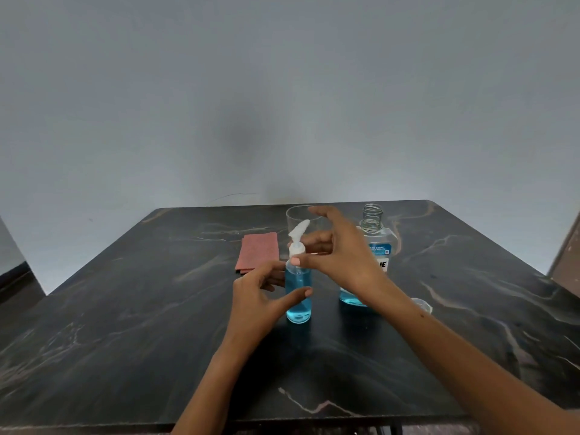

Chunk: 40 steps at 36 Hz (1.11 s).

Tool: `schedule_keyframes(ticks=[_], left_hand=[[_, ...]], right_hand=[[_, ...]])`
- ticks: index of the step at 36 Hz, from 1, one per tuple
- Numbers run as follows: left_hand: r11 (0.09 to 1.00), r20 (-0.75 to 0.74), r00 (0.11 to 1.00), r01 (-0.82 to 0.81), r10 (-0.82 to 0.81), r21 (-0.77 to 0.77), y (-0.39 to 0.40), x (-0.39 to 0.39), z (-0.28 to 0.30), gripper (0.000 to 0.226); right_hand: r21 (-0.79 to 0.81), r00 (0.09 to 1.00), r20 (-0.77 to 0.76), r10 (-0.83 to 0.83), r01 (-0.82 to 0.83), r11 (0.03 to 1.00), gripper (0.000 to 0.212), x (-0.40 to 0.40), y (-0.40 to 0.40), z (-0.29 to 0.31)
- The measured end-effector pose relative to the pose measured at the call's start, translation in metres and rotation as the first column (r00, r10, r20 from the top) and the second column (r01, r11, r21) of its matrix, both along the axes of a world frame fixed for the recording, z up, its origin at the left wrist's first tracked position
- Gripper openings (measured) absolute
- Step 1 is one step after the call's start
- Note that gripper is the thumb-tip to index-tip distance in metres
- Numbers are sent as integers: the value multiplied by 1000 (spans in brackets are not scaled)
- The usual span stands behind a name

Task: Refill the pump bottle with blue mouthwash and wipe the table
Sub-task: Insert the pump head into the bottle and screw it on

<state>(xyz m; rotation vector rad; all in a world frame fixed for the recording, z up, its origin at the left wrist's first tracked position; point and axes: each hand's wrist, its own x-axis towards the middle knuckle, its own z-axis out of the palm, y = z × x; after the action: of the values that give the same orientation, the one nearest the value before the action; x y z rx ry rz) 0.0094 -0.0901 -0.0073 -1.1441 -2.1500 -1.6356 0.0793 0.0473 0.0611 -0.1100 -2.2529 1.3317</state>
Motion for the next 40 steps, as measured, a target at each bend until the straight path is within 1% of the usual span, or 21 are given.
schedule_keyframes(ticks=[2,5,8,9,12,15,18,21,23,27,30,36,40], left_hand=[[1000,3,1000,-18,18,-6,-2,0,0,38],[999,8,999,-40,40,-15,-4,0,0,43],[999,17,999,-50,50,-8,-7,0,1,40],[999,24,998,-51,51,-10,-8,0,2,40],[998,40,997,-63,64,-22,-9,1,2,40],[997,53,996,-70,71,-22,-9,2,3,41],[996,58,995,-83,84,-24,-9,3,4,41],[996,62,995,-81,82,-19,-8,3,4,41],[997,69,995,-70,71,-17,-8,3,5,39],[998,81,995,-63,64,-16,-8,5,4,38],[998,96,993,-62,64,-20,-8,5,5,38],[997,87,993,-72,75,-35,-8,4,5,41],[997,88,994,-68,72,-42,-9,4,6,42]], right_hand=[[41,998,-40,-50,51,998,72,-3,-6,-2],[56,995,-72,-70,75,996,75,-6,-15,-8],[25,998,-40,-37,38,999,89,-5,-18,-9],[11,1000,-27,-13,14,1000,90,-5,-17,-9],[-9,999,-31,7,-7,1000,80,-5,-17,-8],[-20,995,-98,-26,24,1000,74,-6,-17,-9],[14,993,-109,-56,58,998,76,-5,-20,-9],[-1,996,-88,-29,29,1000,79,-3,-22,-11],[-23,996,-94,-2,0,1000,73,-1,-22,-12],[-49,994,-107,-14,9,999,59,0,-18,-7],[-56,997,-82,4,-9,998,59,-3,-15,-2],[-64,992,-15,124,-124,990,61,-6,-10,5],[-33,990,13,141,-141,989,59,-7,-9,7]])
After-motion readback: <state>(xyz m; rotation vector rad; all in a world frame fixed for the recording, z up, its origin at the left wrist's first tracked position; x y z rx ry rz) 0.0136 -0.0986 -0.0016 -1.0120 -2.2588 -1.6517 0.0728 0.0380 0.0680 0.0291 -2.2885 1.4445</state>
